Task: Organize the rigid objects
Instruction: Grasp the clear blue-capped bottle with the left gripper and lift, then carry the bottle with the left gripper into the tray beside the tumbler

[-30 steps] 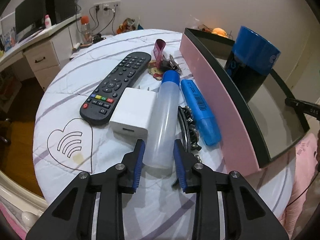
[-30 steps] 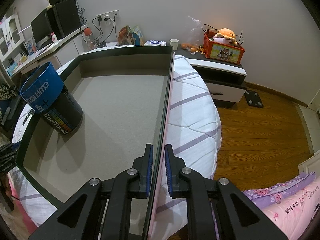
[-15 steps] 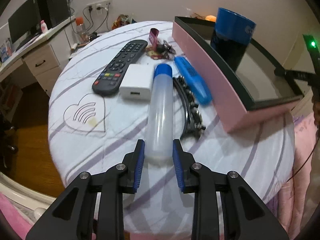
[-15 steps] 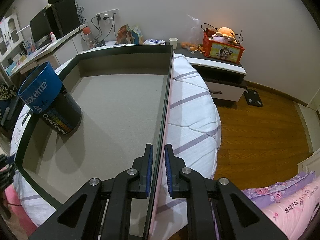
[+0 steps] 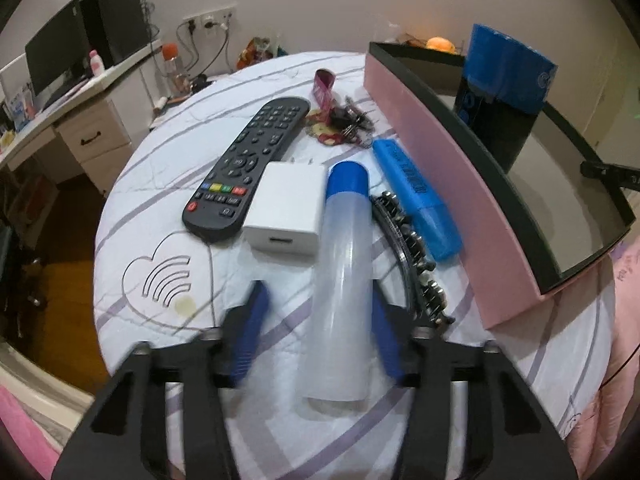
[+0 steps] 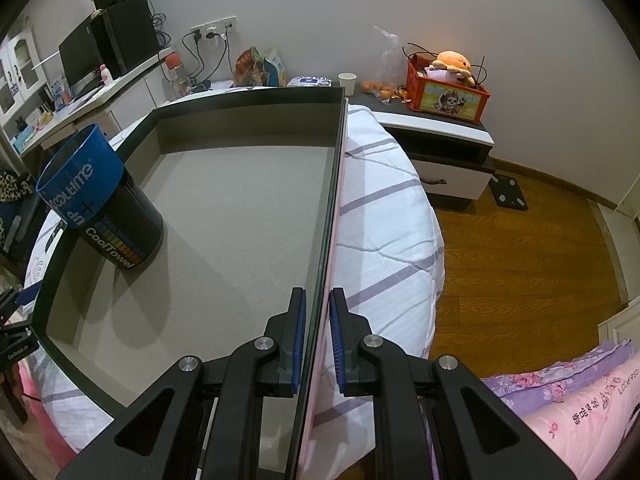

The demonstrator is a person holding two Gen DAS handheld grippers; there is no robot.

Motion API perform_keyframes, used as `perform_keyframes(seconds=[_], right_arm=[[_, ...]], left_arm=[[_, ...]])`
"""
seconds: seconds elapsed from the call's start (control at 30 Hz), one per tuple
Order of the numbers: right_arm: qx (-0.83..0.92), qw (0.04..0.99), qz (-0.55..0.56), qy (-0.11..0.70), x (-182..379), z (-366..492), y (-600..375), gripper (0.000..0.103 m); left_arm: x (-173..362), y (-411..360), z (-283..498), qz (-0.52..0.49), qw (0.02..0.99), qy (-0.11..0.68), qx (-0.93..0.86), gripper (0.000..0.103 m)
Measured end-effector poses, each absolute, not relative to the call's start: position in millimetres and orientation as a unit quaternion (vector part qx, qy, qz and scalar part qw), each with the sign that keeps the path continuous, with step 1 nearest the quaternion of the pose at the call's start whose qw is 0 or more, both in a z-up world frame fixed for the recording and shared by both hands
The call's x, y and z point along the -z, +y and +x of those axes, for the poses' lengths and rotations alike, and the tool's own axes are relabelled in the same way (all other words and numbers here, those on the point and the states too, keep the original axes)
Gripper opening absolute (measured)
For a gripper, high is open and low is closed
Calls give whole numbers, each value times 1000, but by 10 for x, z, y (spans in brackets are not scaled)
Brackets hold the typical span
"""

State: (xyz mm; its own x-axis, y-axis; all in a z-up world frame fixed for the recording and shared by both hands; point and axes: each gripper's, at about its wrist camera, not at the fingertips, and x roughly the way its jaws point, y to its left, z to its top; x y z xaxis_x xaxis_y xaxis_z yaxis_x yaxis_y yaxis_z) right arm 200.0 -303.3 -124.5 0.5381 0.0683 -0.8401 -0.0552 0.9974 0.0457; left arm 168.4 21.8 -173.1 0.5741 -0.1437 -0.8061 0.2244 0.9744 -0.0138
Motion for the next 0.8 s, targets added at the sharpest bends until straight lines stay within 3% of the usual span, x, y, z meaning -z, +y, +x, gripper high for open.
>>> perform_keyframes(seconds=[0.27,0.8], right_arm=[[-36,875,8,482,1259,1994,-3040,12],[-38,874,14,485,1291,2023,-3033,15]], left_arm=[[1648,224,1531,17,890,437,124,26],[1104,141,1137,17,914,380,138,25]])
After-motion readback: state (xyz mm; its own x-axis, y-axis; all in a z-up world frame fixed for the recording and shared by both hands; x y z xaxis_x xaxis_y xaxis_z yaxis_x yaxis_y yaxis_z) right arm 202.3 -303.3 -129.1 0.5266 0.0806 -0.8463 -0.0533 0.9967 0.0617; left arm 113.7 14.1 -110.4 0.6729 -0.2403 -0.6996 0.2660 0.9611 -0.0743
